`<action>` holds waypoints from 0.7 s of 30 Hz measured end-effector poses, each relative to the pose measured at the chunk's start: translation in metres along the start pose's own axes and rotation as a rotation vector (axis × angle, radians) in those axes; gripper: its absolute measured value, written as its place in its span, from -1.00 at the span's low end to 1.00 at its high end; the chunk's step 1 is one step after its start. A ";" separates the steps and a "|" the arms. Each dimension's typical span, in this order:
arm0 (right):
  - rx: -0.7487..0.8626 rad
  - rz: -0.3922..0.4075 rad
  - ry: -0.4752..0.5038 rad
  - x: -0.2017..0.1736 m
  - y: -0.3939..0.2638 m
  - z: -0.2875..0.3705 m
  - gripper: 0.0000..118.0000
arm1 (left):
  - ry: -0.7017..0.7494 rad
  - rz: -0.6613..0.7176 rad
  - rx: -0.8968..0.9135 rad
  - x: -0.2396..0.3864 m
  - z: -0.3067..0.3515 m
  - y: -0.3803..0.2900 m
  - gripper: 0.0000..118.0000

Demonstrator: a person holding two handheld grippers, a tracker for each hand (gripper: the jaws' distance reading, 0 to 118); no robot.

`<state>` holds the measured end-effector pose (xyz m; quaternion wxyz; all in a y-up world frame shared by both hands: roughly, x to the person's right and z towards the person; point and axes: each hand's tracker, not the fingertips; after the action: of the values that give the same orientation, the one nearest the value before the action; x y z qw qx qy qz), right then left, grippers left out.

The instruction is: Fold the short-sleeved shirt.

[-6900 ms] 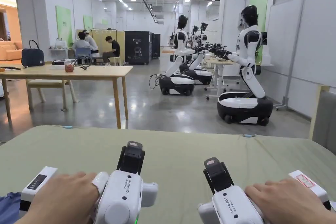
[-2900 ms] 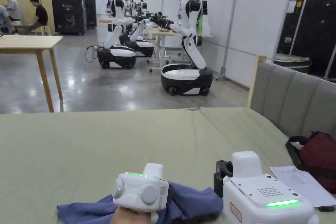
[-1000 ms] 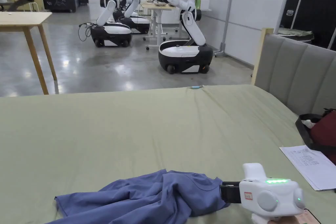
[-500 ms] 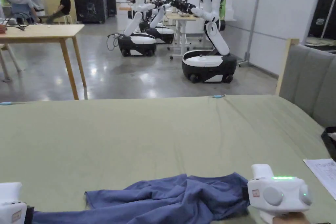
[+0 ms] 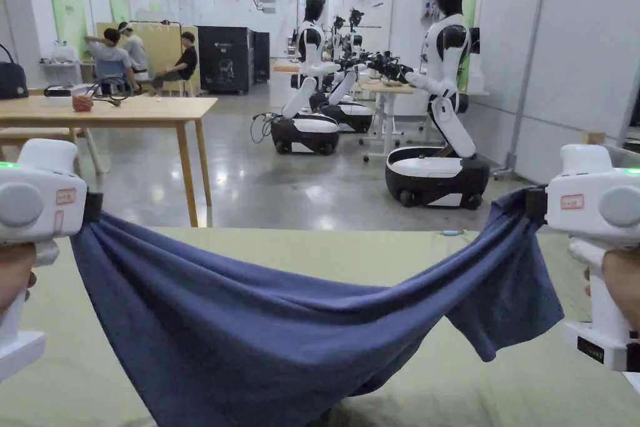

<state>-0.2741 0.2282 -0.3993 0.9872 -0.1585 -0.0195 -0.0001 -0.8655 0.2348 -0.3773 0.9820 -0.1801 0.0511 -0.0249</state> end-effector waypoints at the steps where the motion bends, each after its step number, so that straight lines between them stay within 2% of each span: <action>1: 0.029 -0.002 -0.006 -0.001 0.014 0.004 -0.88 | -0.002 0.018 0.021 -0.003 0.000 0.014 -1.00; 8: 0.204 -0.041 -0.050 -0.004 0.101 0.010 -0.88 | 0.066 0.041 0.167 -0.007 -0.022 0.094 -1.00; 13: 0.250 -0.022 -0.077 -0.004 0.138 -0.005 -0.88 | 0.064 0.074 0.210 -0.007 -0.041 0.134 -1.00; 17: 0.236 -0.021 -0.084 -0.003 0.128 -0.032 -0.88 | 0.071 0.061 0.198 -0.008 -0.083 0.131 -1.00; 21: 0.150 -0.034 -0.076 0.001 0.084 -0.071 -0.88 | 0.063 0.064 0.123 0.004 -0.122 0.081 -1.00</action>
<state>-0.2702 0.2857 -0.4929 0.9947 -0.0838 -0.0596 -0.0094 -0.8726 0.2676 -0.5196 0.9894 -0.1170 0.0861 -0.0021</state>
